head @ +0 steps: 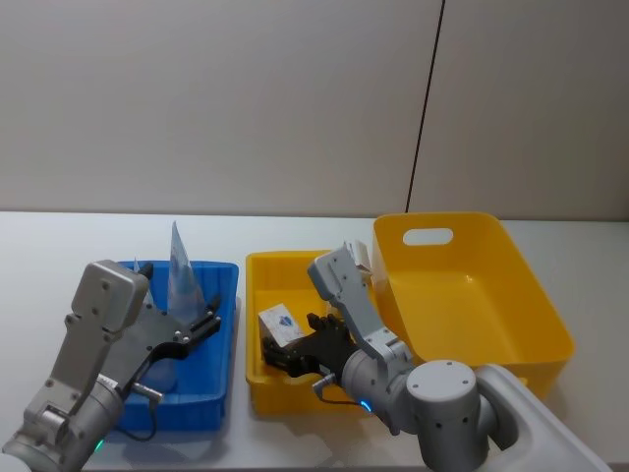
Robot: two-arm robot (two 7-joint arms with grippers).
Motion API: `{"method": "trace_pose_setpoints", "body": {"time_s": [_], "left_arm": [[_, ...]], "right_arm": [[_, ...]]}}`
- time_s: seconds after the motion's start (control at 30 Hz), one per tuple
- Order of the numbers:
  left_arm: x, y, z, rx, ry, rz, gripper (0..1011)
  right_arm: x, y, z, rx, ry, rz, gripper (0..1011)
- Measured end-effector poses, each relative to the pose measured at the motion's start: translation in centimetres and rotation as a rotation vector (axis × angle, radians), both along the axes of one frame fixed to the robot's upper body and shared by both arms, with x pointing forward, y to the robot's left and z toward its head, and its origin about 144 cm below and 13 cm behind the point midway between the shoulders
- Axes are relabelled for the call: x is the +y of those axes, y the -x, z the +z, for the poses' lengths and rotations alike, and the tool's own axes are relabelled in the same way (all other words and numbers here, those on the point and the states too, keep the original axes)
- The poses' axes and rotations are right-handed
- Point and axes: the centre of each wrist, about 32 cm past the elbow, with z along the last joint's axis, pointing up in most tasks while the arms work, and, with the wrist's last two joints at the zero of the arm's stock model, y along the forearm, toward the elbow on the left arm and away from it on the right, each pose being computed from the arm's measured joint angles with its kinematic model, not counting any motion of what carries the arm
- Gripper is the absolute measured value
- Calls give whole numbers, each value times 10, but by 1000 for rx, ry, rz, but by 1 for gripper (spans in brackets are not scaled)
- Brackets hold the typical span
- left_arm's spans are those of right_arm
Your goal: Bimanual collaborative sorting of washing and personal care products
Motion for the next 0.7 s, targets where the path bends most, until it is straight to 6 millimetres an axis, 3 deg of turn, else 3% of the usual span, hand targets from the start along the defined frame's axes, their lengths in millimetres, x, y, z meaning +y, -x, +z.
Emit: {"method": "trace_pose_setpoints", "body": {"time_s": [0.2, 0.47, 0.7], "left_arm": [[0, 0, 0, 0, 0, 0, 1001], [0, 0, 0, 0, 0, 0, 1001], [0, 0, 0, 0, 0, 0, 1001]], "right_arm": [[-1, -1, -1, 1, -3, -1, 722], [-1, -2, -1, 1, -5, -1, 447], [-1, -2, -1, 1, -6, -1, 356]]}}
